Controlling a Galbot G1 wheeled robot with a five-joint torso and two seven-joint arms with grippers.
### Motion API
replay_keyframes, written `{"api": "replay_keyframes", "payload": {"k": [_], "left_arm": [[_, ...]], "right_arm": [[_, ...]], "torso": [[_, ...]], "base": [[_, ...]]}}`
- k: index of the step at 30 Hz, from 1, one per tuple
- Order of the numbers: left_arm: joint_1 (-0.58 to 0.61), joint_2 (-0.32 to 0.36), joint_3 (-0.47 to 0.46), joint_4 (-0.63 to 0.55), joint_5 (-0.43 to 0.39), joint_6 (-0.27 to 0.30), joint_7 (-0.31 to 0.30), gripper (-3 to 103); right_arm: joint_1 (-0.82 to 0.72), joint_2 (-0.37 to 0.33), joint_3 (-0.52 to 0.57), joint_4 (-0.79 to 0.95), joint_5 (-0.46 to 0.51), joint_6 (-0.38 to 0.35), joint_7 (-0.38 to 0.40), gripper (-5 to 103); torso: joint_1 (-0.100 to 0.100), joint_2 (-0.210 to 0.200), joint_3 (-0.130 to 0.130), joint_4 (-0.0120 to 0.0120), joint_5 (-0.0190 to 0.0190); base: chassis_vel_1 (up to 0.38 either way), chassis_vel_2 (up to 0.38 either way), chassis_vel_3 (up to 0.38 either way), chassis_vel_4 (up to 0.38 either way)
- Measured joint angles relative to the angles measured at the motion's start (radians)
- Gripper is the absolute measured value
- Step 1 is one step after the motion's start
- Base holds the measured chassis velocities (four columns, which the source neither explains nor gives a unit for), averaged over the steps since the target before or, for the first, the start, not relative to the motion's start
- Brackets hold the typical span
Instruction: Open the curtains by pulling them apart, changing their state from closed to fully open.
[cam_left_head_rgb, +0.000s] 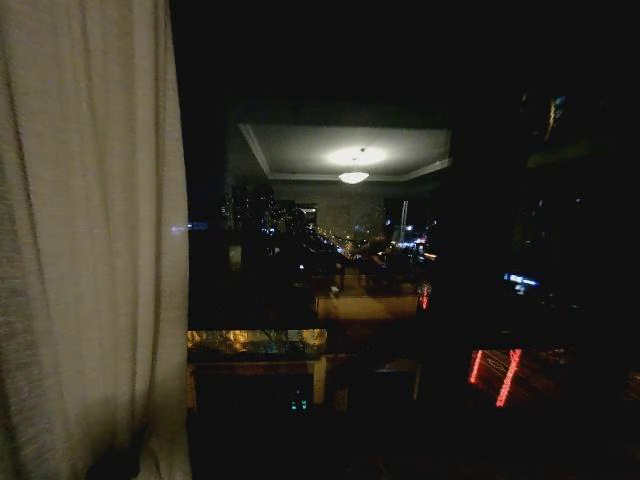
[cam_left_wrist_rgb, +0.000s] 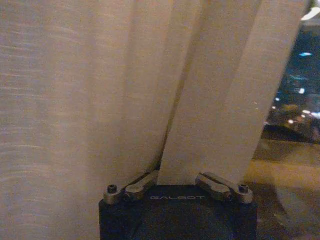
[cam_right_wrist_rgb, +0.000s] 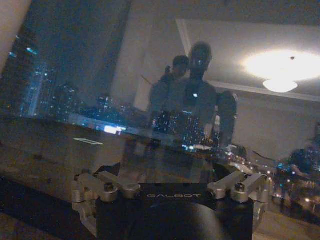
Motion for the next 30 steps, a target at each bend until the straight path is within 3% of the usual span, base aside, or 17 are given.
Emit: {"api": "replay_keyframes", "payload": {"k": [7, 13, 19, 25, 30], "left_arm": [[0.018, 0.056, -0.148, 0.05, -0.076, -0.01, 0.06, 2], [0.055, 0.129, -0.314, 0.175, -0.167, -0.056, 0.108, 2], [0.056, 0.173, -0.38, 0.268, -0.204, -0.079, 0.127, 2], [0.015, 0.205, -0.41, 0.364, -0.228, -0.086, 0.07, 2], [-0.031, 0.248, -0.41, 0.447, -0.228, -0.103, -0.037, 2]], "right_arm": [[0.001, 0.0, -0.013, -0.008, -0.002, 0.002, -0.002, 100], [0.01, 0.0, -0.019, -0.018, -0.002, 0.004, -0.011, 100], [0.015, 0.0, -0.027, -0.023, -0.001, 0.005, -0.024, 100], [0.016, 0.0, -0.026, -0.028, 0.0, 0.006, -0.026, 100], [0.014, 0.0, -0.023, -0.039, 0.001, 0.014, -0.028, 100]], "torso": [[0.0, 0.0, 0.0, -0.0001, 0.0003], [0.0, 0.0, 0.0, 0.0001, 0.0003], [0.0, 0.0, 0.0, 0.0, 0.0003], [0.0, 0.0, 0.0, -0.0002, 0.0002], [0.0, 0.0, 0.0, 0.0, 0.0001]], "base": [[0.0, 0.0, 0.0, 0.0], [0.0, 0.0, 0.0, 0.0], [0.0, 0.0, 0.0, 0.0], [0.0, 0.0, 0.0, 0.0], [0.0, 0.0, 0.0, 0.0]]}}
